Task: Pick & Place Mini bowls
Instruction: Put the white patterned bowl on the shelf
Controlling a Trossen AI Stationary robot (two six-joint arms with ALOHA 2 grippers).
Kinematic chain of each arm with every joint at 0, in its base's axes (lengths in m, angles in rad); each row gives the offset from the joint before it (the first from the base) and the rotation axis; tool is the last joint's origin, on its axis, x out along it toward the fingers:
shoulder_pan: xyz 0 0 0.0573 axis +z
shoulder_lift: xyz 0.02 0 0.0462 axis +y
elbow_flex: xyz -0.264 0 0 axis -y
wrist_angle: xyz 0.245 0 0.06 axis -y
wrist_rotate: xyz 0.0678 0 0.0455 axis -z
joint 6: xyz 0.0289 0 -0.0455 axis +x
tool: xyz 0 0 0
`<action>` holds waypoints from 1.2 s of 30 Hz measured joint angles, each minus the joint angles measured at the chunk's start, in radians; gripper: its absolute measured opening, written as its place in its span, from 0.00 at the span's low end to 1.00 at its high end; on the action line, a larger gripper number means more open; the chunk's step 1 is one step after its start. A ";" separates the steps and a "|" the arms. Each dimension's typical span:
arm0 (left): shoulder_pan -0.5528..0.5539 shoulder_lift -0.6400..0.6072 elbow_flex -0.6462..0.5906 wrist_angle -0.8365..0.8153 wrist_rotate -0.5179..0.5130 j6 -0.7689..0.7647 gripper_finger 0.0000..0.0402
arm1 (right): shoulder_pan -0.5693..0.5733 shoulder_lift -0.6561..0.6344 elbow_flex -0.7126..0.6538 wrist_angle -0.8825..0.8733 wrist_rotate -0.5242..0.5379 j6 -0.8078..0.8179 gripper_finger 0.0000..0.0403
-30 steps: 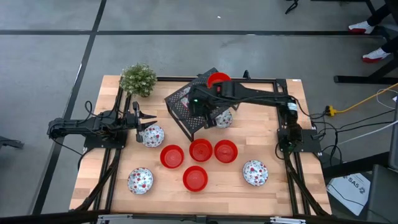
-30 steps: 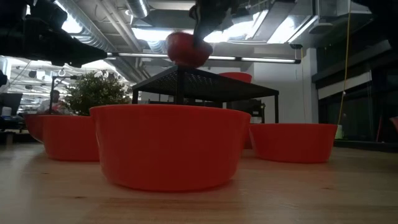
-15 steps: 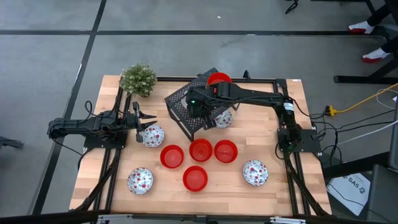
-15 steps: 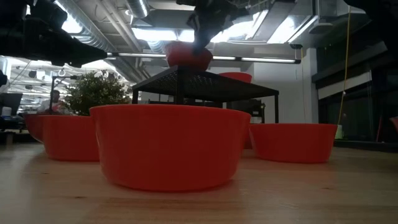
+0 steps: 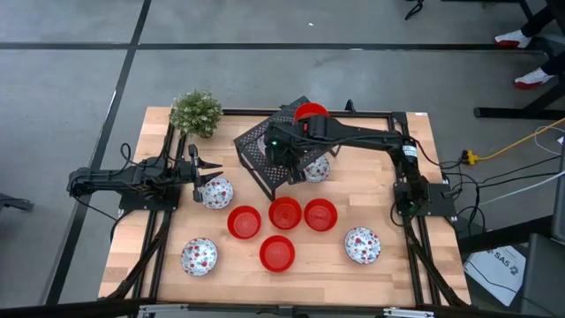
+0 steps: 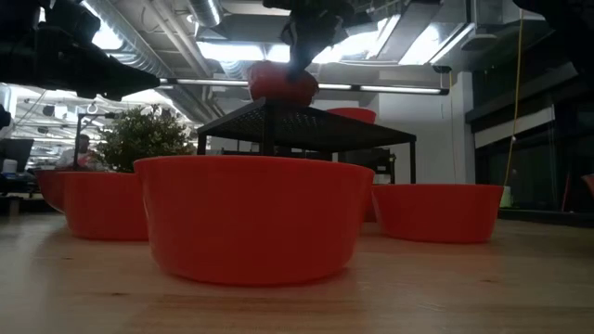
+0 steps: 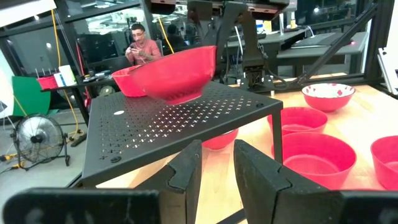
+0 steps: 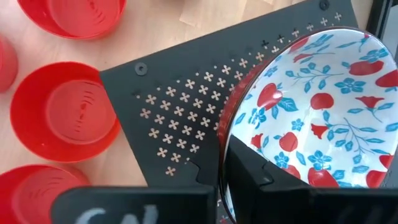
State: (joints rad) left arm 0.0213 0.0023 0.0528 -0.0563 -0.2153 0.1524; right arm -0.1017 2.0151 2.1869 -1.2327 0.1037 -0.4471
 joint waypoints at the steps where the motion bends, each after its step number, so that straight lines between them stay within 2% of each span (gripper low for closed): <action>1: 0.000 0.000 0.000 0.000 0.000 0.000 0.22 | -0.002 0.000 0.000 0.000 0.001 0.002 0.06; 16: 0.000 0.000 0.000 0.000 0.000 0.000 0.22 | -0.016 0.000 -0.001 0.002 0.008 0.006 0.07; 36: 0.000 0.000 0.000 0.000 0.000 0.000 0.22 | -0.023 0.000 -0.001 0.025 -0.024 0.126 0.08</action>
State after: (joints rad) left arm 0.0213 0.0023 0.0527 -0.0559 -0.2153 0.1524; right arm -0.1246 2.0151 2.1857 -1.2079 0.0798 -0.3215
